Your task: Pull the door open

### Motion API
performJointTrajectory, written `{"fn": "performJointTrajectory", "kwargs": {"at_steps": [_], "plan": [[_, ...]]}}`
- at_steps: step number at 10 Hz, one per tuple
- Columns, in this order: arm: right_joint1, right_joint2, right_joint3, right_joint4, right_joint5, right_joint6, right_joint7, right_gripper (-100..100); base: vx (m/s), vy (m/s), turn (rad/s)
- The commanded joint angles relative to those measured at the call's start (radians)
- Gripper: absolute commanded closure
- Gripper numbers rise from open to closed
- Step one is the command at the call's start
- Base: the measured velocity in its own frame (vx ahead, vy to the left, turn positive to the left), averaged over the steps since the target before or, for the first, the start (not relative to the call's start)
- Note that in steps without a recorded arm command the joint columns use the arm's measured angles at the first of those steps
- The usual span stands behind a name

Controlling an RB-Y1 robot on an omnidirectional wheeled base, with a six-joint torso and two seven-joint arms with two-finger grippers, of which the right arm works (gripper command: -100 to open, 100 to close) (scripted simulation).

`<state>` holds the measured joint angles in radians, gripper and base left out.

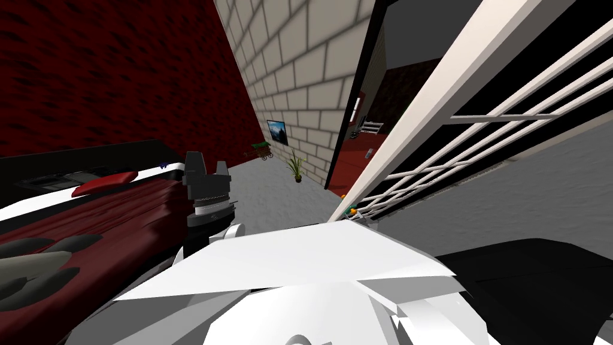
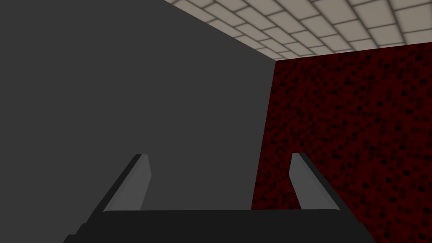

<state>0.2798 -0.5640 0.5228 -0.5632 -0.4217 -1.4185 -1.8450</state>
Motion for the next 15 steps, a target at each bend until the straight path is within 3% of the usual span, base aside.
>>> {"fn": "performJointTrajectory", "kwargs": {"at_steps": [1, 5, 8, 9, 11, 15], "plan": [[0.011, 0.028, 0.027, -0.026, 0.019, 0.005, 0.006, 100, 0.013, -0.003, -0.014], [0.011, 0.028, 0.027, -0.011, 0.019, 0.005, 0.006, 100, -0.001, 0.001, 0.011], [0.011, 0.028, 0.027, -0.026, 0.019, 0.005, 0.006, 100, -0.001, 0.002, -0.006], [-0.003, -0.003, 0.0, -0.015, 0.016, 0.009, -0.002, 100, 0.066, 0.082, -0.018], [-0.007, -0.005, 0.001, -0.036, 0.031, 0.026, -0.005, 100, 0.08, 0.077, -0.004], [-0.007, -0.005, 0.001, -0.046, 0.031, 0.026, -0.005, 100, 0.007, 0.012, 0.006]]}}
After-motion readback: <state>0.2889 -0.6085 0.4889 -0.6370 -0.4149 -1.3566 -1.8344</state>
